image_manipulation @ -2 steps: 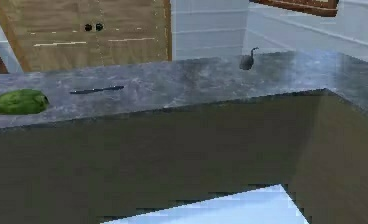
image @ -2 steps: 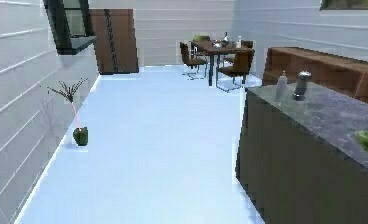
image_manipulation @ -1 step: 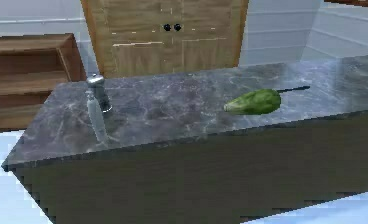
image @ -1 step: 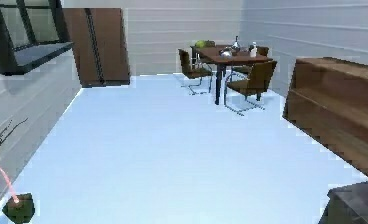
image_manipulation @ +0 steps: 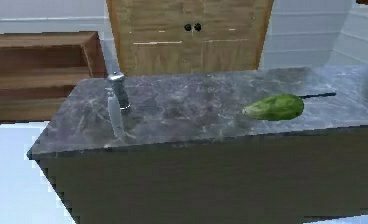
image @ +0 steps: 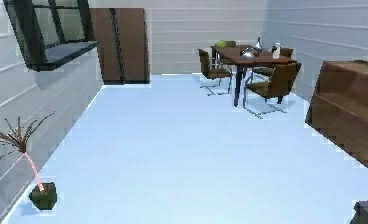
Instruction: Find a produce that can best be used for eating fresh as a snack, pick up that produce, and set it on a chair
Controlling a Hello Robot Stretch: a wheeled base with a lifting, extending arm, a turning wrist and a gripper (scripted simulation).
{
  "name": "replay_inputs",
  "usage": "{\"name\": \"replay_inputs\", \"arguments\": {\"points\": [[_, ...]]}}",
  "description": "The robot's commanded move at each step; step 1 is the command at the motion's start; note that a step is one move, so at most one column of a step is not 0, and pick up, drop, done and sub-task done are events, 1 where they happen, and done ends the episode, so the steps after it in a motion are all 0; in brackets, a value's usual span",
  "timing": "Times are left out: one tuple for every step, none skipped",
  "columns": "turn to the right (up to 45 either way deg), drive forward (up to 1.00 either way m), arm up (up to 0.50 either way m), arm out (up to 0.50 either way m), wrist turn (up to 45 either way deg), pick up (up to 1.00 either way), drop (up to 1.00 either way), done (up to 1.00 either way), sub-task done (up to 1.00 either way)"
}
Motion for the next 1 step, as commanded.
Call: {"name": "replay_inputs", "arguments": {"points": [[0.0, 0.60, 0.00, 0.00, 0.0, 0.00, 0.00, 0.00, 0.00]]}}
